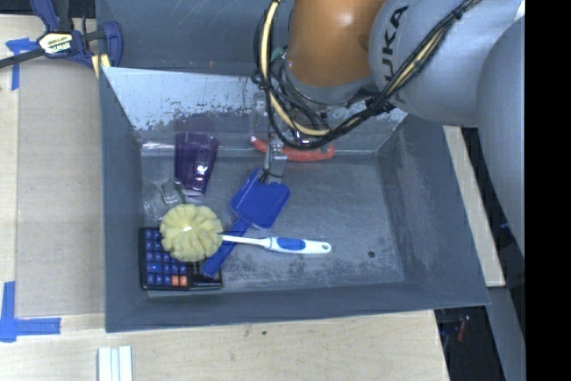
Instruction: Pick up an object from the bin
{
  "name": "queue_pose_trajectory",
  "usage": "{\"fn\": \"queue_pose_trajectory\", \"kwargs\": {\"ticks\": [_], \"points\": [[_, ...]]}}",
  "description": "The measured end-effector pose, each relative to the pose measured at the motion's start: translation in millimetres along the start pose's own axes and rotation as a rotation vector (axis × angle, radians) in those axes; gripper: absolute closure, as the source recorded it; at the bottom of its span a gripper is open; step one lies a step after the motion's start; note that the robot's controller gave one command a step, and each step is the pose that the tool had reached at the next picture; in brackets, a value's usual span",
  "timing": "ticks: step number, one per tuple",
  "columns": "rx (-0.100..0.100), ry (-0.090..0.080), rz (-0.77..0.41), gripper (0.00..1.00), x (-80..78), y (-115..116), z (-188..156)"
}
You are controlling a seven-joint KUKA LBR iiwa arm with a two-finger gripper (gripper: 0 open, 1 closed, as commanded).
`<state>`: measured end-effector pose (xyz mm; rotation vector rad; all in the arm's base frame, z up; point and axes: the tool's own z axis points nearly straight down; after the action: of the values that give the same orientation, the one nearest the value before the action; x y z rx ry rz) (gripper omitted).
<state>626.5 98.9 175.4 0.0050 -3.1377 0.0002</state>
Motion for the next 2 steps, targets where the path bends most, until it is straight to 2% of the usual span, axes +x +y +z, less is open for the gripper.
{"fn": "queue_pose_trajectory", "kwargs": {"ticks": [1, 2], "points": [[-0.001, -0.008, 0.003, 0.00, -1.2, -1, -5], [0.000, -0.003, -0.299, 0.00, 52.9, -32, 40]]}}
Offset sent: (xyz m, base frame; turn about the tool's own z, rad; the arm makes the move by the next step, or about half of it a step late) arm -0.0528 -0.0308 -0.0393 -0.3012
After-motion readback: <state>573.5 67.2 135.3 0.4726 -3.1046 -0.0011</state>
